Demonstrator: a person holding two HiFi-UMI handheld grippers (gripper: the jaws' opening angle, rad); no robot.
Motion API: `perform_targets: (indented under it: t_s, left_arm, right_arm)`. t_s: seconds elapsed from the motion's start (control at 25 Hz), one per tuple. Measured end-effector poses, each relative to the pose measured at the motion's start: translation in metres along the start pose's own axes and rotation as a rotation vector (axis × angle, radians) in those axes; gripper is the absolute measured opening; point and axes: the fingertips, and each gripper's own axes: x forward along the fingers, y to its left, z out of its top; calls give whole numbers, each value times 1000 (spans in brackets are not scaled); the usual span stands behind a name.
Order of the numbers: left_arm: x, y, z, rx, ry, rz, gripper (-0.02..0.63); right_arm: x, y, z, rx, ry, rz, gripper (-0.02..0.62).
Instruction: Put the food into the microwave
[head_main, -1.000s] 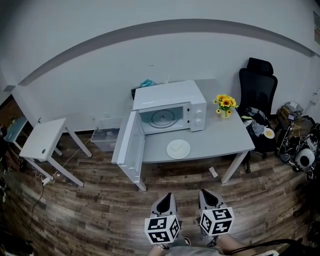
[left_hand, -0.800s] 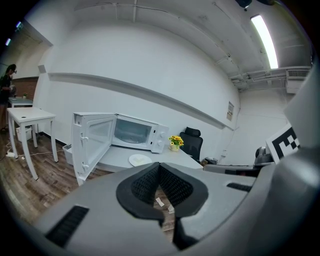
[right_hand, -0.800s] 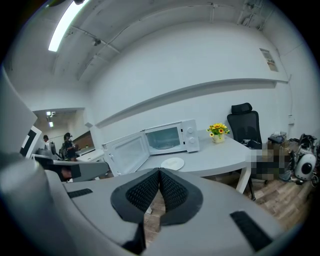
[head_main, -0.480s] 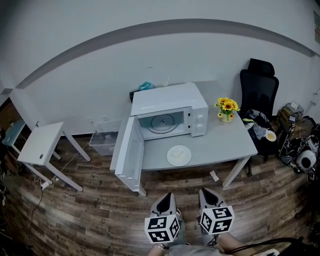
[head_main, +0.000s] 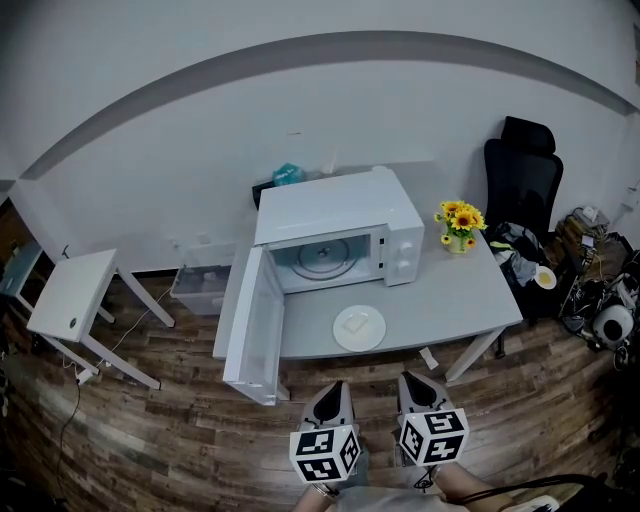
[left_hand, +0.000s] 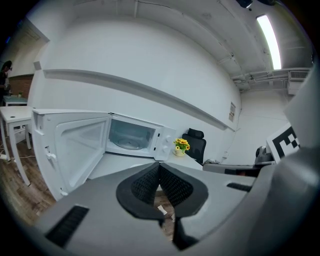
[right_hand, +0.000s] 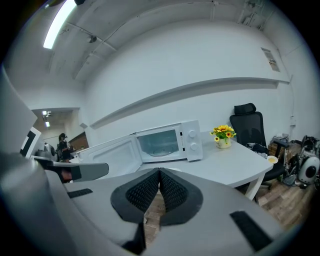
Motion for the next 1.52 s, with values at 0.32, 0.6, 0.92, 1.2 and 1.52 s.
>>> perform_targets:
  t_s: [0.32,0.6,0.92,1.2,1.52]
  left_arm:
    - [-4,-3,-3,3,15,-5,2]
    - [-4,3,4,14,9,-1,2]
    - [3,2,9,13,0,-4,2]
    - [14,-2,18,10,-29,-10,2]
    - [23,-6,29,26,-52,-16,2]
  right_arm:
    - [-4,-2,0,11,3,-16,17]
    - [0,3,3,12,-4,-16,17]
    - [2,-1,8,-4,-4,-26,17]
    - [7,-6,18,-24,-17,-21,17]
    - [14,-11,34,-22,-52,-17,17]
